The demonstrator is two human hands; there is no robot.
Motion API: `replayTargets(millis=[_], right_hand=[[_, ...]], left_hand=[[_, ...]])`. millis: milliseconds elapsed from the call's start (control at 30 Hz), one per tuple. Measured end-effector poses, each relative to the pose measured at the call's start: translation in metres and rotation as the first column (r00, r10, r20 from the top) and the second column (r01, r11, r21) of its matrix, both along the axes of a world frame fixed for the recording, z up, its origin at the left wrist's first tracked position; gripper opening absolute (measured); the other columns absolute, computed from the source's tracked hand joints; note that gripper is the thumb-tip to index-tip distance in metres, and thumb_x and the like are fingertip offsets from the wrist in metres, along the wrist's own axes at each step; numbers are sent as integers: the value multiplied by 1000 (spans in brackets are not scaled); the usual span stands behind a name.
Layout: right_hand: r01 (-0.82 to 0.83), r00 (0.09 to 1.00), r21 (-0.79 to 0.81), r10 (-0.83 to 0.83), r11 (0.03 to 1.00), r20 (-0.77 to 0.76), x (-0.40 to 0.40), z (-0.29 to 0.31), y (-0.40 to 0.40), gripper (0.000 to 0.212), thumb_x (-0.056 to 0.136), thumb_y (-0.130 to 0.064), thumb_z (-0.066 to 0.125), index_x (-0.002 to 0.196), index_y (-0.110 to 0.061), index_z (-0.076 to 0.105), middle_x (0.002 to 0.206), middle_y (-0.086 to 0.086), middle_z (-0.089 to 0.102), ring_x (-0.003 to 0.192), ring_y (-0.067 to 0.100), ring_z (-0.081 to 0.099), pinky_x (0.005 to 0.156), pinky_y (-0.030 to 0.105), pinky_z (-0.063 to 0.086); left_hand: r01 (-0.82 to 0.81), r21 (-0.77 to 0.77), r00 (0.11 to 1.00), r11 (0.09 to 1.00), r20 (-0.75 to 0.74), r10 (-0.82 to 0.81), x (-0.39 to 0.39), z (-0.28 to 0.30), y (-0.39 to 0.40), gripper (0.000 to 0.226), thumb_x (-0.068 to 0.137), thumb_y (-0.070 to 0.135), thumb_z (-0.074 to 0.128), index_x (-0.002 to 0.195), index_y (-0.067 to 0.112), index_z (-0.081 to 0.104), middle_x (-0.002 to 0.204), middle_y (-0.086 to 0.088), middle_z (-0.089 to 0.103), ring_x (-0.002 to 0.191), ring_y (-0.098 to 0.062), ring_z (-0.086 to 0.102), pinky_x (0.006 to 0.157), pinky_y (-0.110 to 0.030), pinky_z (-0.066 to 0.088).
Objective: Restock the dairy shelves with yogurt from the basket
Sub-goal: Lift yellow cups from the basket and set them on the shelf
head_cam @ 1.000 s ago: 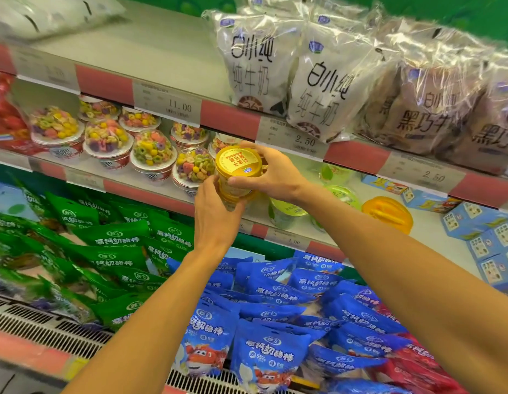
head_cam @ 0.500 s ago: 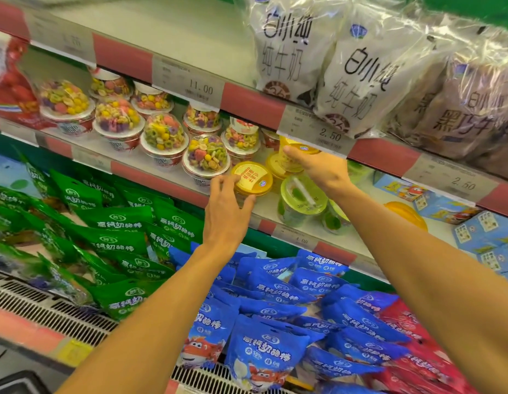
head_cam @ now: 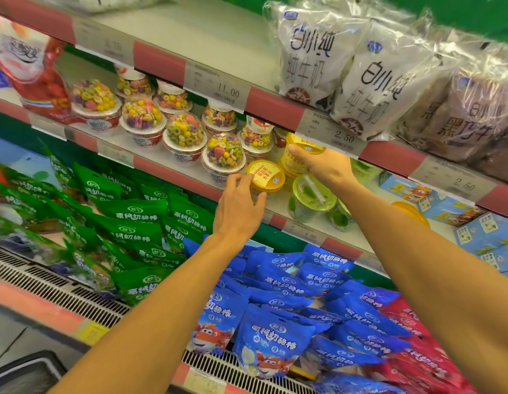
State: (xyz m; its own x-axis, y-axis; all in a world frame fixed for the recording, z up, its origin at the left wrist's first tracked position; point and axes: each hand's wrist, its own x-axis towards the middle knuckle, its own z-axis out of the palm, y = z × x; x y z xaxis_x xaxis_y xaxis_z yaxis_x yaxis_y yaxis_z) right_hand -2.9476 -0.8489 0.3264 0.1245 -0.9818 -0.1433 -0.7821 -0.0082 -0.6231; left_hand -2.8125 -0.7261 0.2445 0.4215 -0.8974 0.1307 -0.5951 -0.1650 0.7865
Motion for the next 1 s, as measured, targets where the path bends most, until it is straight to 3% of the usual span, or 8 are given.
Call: replayTargets(millis=[100,167,233,300,633,733,833,1000], right_hand=[[52,999,-140,-51,989,11,8,10,27,64,86,-72,56,69,-10,62,78,4,63,81,22,60,78,38,46],[-7,999,-307,18,952,32,13,11,49,63,90,-63,59,60,-8,50,61,3,51,60,18,49,64,39,44],[-100,992,-396,124,913,34,17,9,70,46,91,-55,62,98,-9,66,96,5,66,90,17,59,83,35,49],[-233,962,-388,269,892,41,42,7,111,45,93,-46,64,127,-17,59,124,-4,60,115,10,52,98,28,41],[-575,771,-258,620,777,149,161,-18,269,43,87,-46,64,121,-20,63,112,-8,67,103,9,63,96,27,48],[-680,692,-185,705,709,155,196,-43,322,42,86,-45,63,120,-19,65,110,-9,66,102,10,63,95,31,50],[-747,638,-101,752,657,165,218,-73,364,42,84,-46,62,118,-20,65,108,-12,66,103,11,65,96,36,52],[-870,492,66,864,488,108,259,-180,444,37,90,-41,65,122,-22,62,115,-8,67,104,10,63,94,38,52]], left_hand=[[-25,-23,1000,999,-15,25,15,11,24,47,98,38,56,142,21,48,136,1,46,113,-22,56,87,-39,49],[-66,-35,997,997,-38,64,32,17,47,47,99,40,55,141,21,49,138,2,48,120,-20,53,94,-37,46],[-98,-47,994,994,-45,95,48,24,65,48,99,40,54,142,20,49,141,0,49,126,-19,49,101,-35,42],[-163,-19,986,986,-46,162,83,33,110,49,99,42,54,143,19,49,143,-1,49,128,-20,48,105,-36,41],[-454,72,889,888,-34,457,190,38,314,38,98,43,53,129,23,60,123,0,64,110,-17,60,95,-39,49],[-589,104,796,801,-93,598,206,13,390,27,97,37,56,120,25,63,114,1,68,103,-14,63,93,-34,51],[-655,202,723,728,-114,681,206,-18,451,28,99,33,57,123,21,62,113,5,64,98,-7,59,84,-14,45],[-720,391,584,573,-103,805,207,-131,551,31,98,36,57,125,22,59,120,0,63,111,-18,60,89,-27,44]])
